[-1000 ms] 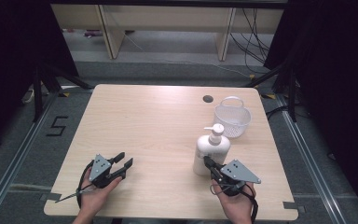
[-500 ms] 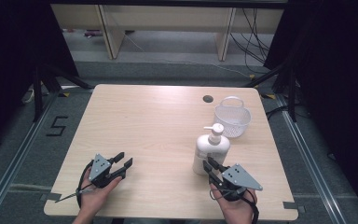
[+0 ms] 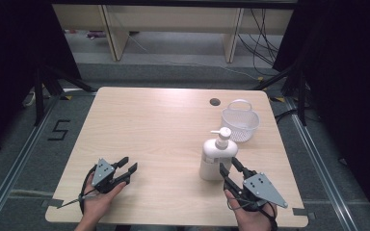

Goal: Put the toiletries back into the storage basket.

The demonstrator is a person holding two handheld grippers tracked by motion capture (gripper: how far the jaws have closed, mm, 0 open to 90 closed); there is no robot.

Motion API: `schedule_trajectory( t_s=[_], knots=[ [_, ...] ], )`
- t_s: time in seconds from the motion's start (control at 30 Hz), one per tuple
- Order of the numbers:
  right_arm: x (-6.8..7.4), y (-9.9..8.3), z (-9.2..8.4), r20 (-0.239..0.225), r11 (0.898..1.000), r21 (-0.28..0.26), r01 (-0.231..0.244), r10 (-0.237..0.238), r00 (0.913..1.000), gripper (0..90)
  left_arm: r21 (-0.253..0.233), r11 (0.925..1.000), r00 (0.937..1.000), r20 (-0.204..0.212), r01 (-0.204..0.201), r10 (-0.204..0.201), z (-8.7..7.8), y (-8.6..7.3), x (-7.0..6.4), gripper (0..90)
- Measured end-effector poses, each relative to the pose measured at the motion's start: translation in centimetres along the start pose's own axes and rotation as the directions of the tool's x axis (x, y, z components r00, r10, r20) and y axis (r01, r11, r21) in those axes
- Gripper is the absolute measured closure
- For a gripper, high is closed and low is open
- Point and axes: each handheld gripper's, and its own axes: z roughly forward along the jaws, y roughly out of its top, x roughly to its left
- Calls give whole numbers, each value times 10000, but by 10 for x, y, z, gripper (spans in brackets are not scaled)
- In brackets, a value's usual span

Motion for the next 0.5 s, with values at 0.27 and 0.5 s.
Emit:
schedule_trajectory(
  t_s=[0.27, 0.5],
  knots=[
    [-3, 6, 5, 450, 9996, -217, -204, 214, 9988, 465, -12, 10000, 10000, -49, -17, 16, 0, 0, 0, 537],
    [-5, 13, 8, 781, 9978, -530, -386, 427, 9960, 440, -109, 9999, 10000, 0, -9, 9, 1, 0, 0, 535]
  ],
)
